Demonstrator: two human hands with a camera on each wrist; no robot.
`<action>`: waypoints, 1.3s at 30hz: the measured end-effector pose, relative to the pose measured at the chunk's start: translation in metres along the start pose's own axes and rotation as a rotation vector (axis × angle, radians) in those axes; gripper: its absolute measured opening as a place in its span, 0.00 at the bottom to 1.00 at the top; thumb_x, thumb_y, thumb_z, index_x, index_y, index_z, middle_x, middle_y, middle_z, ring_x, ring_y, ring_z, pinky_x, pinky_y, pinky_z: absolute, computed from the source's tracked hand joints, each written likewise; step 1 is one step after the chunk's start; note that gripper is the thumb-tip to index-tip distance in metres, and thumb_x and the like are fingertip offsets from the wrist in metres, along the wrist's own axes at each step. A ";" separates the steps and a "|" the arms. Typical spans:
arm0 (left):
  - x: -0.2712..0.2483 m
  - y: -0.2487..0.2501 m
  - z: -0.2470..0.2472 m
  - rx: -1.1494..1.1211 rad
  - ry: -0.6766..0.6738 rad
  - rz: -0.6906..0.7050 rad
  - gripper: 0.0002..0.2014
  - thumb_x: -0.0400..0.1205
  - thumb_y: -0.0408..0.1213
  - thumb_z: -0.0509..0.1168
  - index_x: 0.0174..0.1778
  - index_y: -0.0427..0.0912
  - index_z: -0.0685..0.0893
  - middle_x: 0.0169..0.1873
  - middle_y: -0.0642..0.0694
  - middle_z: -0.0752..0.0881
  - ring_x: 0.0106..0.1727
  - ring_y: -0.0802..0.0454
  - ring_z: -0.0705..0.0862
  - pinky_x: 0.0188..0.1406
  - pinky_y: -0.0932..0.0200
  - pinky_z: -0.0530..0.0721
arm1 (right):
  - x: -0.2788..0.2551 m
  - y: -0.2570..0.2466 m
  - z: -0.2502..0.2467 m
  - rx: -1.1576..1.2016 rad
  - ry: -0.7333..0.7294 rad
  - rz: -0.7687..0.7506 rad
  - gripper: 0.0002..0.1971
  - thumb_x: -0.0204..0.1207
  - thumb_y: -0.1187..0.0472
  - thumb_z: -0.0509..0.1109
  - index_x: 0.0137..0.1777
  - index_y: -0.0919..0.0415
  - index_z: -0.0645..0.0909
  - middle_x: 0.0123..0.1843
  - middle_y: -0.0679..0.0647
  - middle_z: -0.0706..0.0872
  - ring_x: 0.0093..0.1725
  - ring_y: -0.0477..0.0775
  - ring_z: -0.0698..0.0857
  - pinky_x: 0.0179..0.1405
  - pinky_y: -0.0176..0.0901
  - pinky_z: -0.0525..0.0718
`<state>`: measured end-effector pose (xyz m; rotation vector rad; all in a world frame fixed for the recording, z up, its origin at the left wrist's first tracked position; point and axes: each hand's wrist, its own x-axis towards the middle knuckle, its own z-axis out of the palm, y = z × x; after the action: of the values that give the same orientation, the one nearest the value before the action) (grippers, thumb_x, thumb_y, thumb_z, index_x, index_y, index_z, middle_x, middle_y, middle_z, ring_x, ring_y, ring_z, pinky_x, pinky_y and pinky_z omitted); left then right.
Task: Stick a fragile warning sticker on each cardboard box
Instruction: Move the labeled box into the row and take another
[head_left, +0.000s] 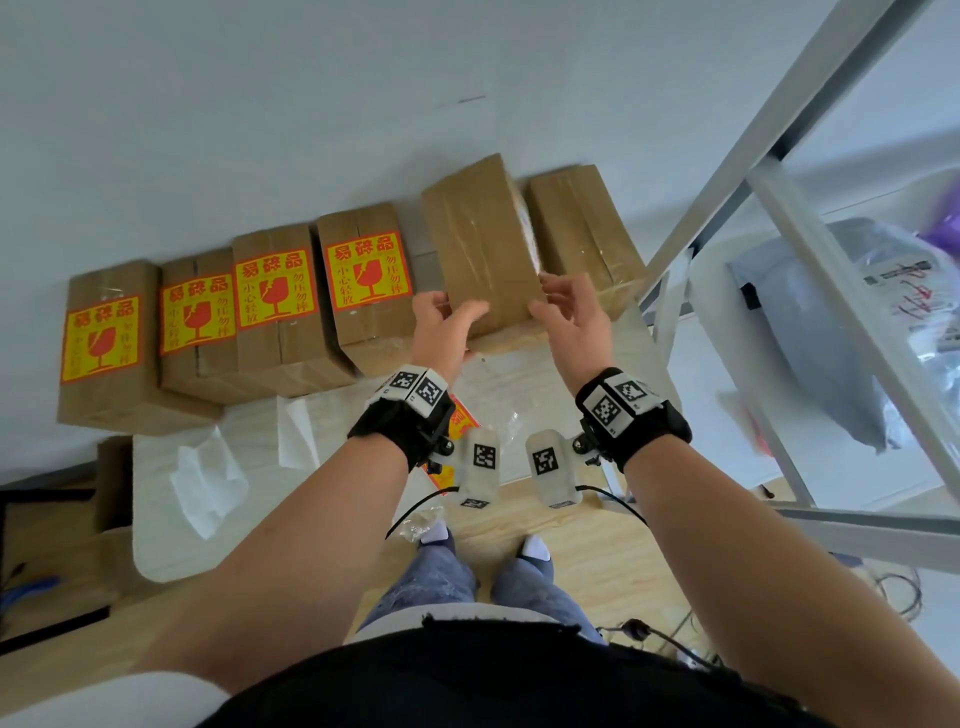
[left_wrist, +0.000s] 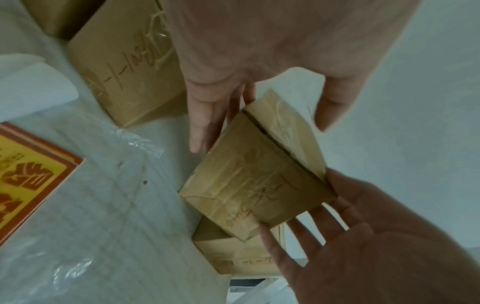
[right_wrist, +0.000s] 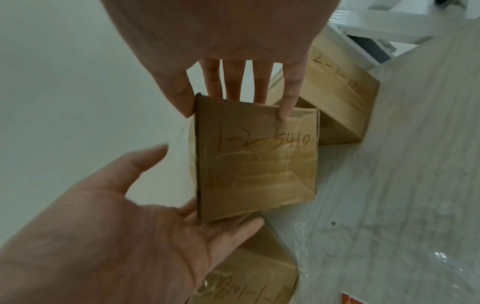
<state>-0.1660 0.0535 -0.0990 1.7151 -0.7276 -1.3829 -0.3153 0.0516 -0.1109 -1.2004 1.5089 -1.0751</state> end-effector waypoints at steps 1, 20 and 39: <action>-0.006 0.000 -0.001 -0.041 0.002 -0.006 0.42 0.71 0.53 0.77 0.76 0.45 0.64 0.61 0.52 0.78 0.61 0.53 0.81 0.63 0.44 0.84 | -0.004 -0.004 0.000 -0.023 -0.033 -0.045 0.10 0.75 0.58 0.73 0.55 0.57 0.79 0.65 0.44 0.85 0.62 0.41 0.83 0.63 0.44 0.82; -0.060 -0.010 0.018 -0.144 0.043 0.006 0.47 0.68 0.50 0.82 0.76 0.38 0.63 0.58 0.48 0.81 0.58 0.50 0.84 0.61 0.41 0.86 | -0.050 -0.021 -0.056 -0.177 -0.027 -0.274 0.15 0.65 0.59 0.82 0.53 0.55 0.86 0.55 0.40 0.88 0.56 0.33 0.82 0.51 0.26 0.77; -0.098 -0.043 0.070 0.661 -0.082 0.154 0.36 0.61 0.73 0.73 0.53 0.49 0.73 0.46 0.54 0.86 0.46 0.51 0.86 0.47 0.50 0.85 | -0.087 0.048 -0.113 -0.187 0.058 -0.007 0.26 0.68 0.34 0.73 0.33 0.55 0.69 0.28 0.48 0.71 0.30 0.48 0.70 0.33 0.45 0.71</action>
<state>-0.2591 0.1410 -0.0911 2.0394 -1.4511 -1.1790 -0.4242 0.1549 -0.1218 -1.3121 1.6809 -0.9984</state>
